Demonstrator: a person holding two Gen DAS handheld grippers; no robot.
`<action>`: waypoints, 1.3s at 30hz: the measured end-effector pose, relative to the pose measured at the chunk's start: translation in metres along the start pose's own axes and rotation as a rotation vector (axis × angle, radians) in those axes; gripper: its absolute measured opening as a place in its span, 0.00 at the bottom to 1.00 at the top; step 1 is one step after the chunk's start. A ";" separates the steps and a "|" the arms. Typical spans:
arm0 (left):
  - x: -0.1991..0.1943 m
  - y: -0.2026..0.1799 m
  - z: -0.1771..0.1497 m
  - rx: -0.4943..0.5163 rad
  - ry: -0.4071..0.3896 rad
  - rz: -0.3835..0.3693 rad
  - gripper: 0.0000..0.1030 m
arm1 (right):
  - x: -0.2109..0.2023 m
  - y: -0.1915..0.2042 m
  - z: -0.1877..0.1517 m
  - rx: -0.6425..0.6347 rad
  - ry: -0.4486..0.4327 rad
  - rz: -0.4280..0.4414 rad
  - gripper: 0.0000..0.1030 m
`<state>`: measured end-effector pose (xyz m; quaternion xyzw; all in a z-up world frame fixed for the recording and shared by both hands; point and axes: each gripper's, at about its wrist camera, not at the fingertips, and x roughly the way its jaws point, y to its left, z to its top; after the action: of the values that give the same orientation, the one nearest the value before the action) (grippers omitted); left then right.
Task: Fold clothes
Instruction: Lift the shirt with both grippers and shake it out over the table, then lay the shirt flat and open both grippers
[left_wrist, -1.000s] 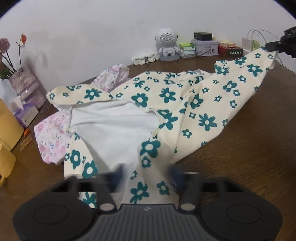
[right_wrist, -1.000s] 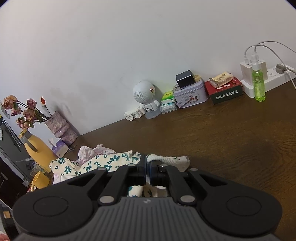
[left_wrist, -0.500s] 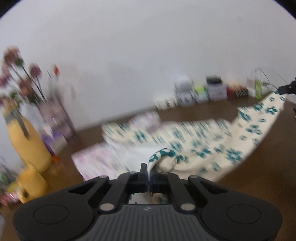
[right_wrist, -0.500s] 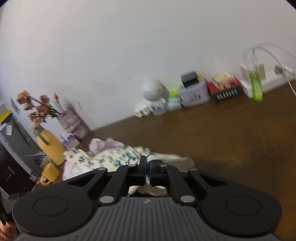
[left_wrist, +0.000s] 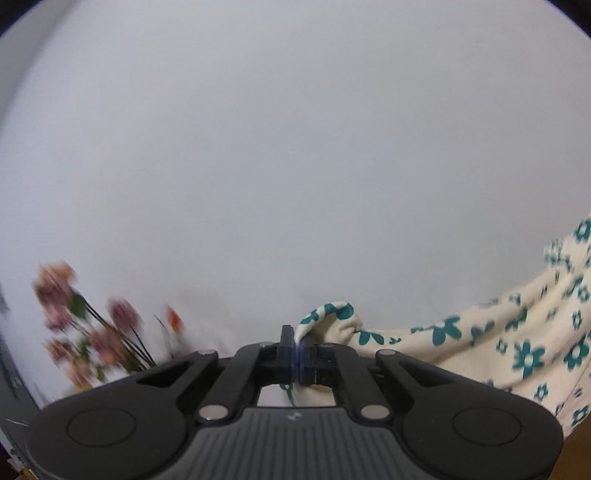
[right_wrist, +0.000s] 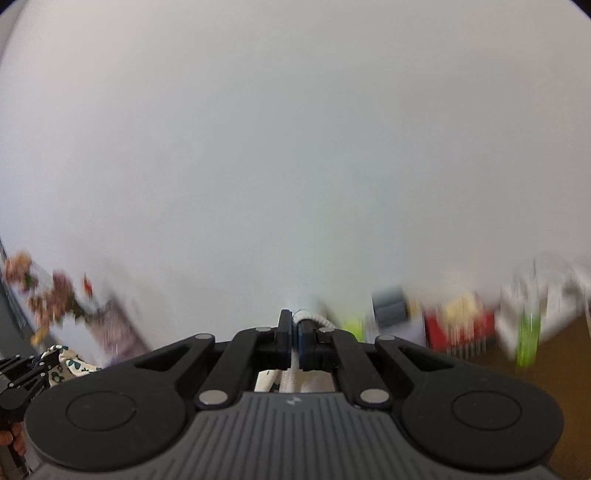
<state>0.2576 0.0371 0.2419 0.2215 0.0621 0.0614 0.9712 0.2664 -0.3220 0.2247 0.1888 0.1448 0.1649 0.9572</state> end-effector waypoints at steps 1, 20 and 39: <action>-0.004 0.007 0.012 -0.011 -0.043 0.016 0.01 | -0.009 0.008 0.013 -0.030 -0.059 0.011 0.02; -0.179 -0.030 -0.200 0.110 0.288 -0.388 0.01 | -0.094 -0.068 -0.197 -0.189 0.471 -0.088 0.02; -0.193 -0.026 -0.223 0.113 0.402 -0.533 0.43 | -0.163 -0.094 -0.213 -0.028 0.527 -0.141 0.31</action>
<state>0.0374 0.0797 0.0486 0.2343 0.3113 -0.1560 0.9077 0.0713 -0.3978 0.0325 0.1154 0.3995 0.1434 0.8981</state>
